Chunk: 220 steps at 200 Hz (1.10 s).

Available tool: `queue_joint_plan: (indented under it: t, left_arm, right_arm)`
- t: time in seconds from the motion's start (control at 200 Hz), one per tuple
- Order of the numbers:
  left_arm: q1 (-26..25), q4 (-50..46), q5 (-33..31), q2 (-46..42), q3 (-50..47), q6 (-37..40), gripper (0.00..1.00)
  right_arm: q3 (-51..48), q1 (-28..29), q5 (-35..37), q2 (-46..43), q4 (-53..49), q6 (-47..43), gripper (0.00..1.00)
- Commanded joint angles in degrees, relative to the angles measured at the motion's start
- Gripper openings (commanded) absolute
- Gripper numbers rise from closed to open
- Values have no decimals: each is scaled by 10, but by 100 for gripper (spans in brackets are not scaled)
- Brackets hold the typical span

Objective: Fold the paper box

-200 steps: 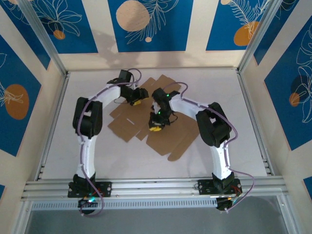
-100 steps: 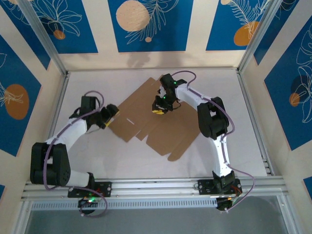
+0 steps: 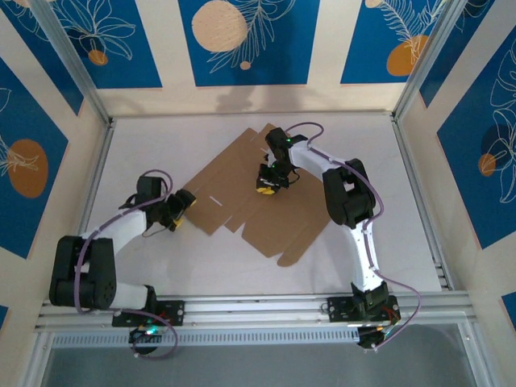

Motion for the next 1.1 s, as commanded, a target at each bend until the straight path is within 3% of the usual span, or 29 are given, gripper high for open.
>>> queue_joint_plan:
  t: [0.0,0.46,0.585,0.82,1.095]
  left_arm:
    - [0,20,-5,11,-6,-5,77]
    - [-27,122,5,78,-8,-26,70]
    - [-43,222,34,104,-21,-51,69]
    - [-60,364,84,135,-35,-66,56]
    - [-62,433,112,196,-43,-79,30]
  right_arm:
    - [-5,2,-4,8,-15,-1,22]
    - [-7,8,-15,19,-9,6,22]
    - [-11,7,-22,19,-5,9,22]
    - [-16,14,-10,18,-6,6,22]
    - [-11,12,-14,14,-7,13,21]
